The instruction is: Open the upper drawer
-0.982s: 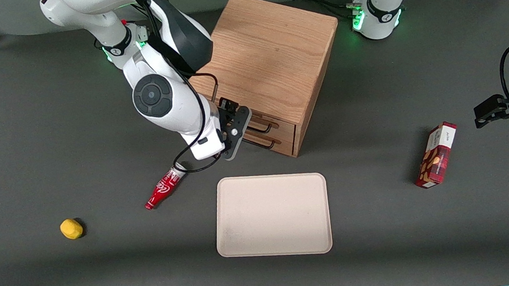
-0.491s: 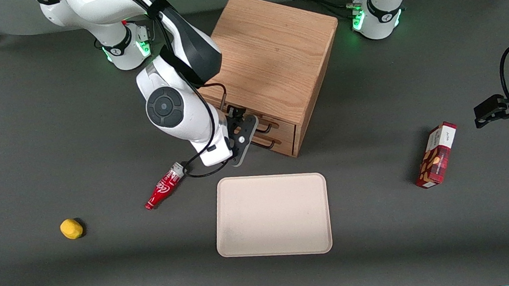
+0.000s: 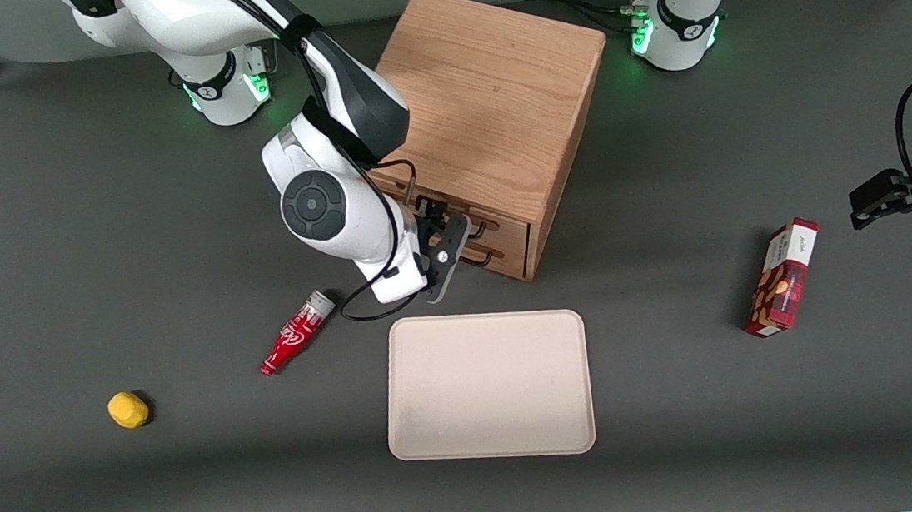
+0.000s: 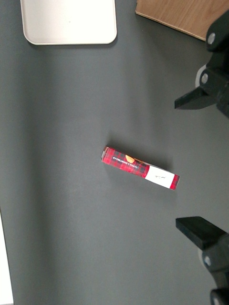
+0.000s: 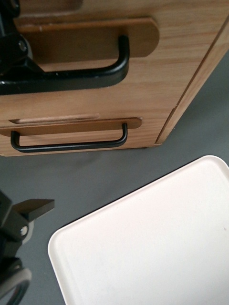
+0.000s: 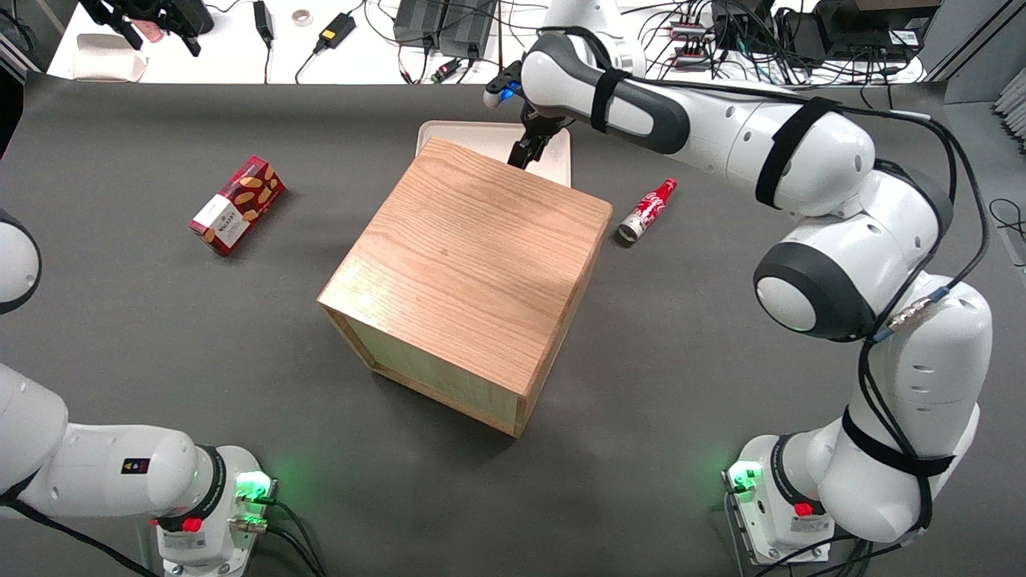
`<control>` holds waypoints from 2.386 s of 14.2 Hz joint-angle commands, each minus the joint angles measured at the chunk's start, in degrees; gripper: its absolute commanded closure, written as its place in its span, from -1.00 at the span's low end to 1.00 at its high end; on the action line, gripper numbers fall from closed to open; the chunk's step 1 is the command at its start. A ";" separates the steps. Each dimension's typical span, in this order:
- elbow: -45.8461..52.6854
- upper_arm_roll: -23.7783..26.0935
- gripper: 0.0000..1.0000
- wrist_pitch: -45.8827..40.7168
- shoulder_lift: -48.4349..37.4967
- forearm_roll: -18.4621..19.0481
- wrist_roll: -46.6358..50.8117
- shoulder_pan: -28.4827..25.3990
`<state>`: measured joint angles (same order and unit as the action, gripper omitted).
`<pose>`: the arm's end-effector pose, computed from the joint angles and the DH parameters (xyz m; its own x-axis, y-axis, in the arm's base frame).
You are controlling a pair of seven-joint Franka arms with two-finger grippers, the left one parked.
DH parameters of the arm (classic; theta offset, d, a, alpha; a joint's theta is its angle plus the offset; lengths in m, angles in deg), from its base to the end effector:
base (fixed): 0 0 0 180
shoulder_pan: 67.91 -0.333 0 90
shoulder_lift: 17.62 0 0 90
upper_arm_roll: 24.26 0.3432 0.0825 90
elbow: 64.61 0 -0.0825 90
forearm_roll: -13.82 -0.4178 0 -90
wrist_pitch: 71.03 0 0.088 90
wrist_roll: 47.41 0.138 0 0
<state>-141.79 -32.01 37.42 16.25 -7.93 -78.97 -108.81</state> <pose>0.6066 0.4654 0.3642 0.5299 0.8423 0.0989 0.8303 -0.4915 -0.2627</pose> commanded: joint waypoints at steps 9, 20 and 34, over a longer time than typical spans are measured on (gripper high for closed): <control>9.75 -6.66 -1.00 3.87 6.90 4.35 -7.55 1.79; 13.80 -7.28 -1.00 10.20 9.46 4.35 -10.46 10.23; 13.19 -7.10 -1.00 1.16 7.52 -7.33 -7.29 11.20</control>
<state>-129.00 -39.17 42.14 24.49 -12.24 -87.19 -97.92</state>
